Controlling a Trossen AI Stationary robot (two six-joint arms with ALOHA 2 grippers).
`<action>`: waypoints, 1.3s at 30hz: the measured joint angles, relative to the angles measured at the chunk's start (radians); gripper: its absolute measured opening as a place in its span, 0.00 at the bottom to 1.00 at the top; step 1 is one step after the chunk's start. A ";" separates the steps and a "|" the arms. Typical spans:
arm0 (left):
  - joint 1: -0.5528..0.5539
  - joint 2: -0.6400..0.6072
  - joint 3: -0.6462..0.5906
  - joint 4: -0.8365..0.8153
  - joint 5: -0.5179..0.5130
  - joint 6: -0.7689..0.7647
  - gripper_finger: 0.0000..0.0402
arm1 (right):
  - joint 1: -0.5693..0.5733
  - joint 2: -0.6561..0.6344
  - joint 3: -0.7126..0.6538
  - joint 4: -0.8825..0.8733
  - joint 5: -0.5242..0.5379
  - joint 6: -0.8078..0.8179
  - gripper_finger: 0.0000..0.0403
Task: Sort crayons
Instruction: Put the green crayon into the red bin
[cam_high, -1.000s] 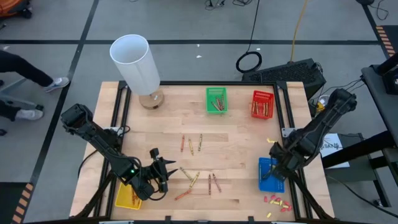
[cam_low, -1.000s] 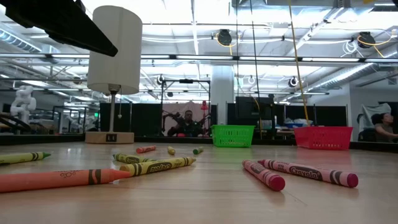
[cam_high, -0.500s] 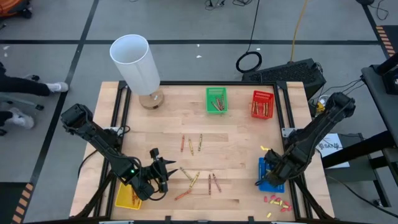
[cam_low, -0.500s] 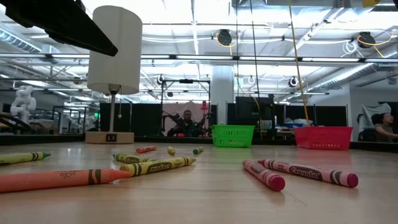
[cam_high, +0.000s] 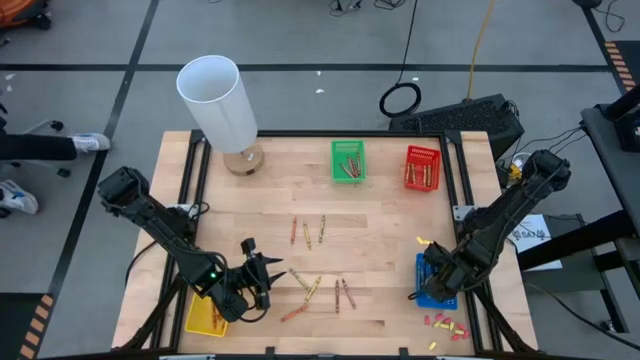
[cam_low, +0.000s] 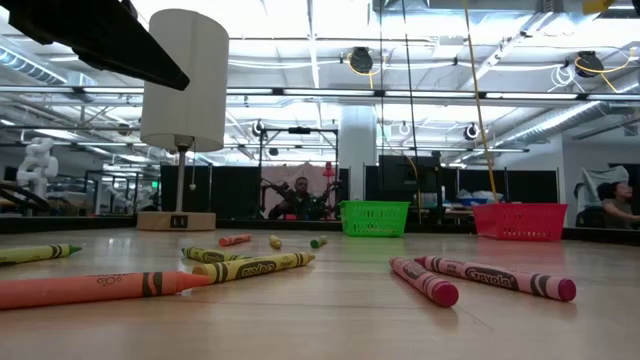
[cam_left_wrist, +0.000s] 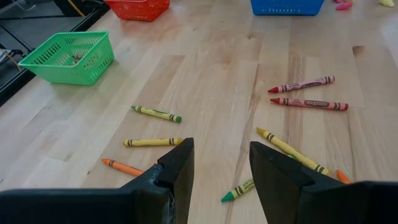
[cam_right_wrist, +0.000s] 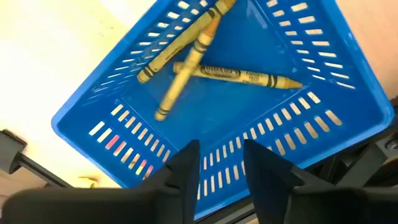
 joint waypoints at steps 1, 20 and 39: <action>0.000 0.000 0.000 0.000 0.000 0.000 0.39 | 0.005 0.000 0.000 0.009 0.004 0.000 0.28; 0.053 0.000 0.000 0.000 0.000 -0.007 0.39 | 0.057 0.058 0.102 0.262 1.172 -0.542 0.28; 0.145 0.029 0.000 0.000 0.001 -0.115 0.39 | -0.240 0.599 0.102 1.186 0.864 -1.358 0.28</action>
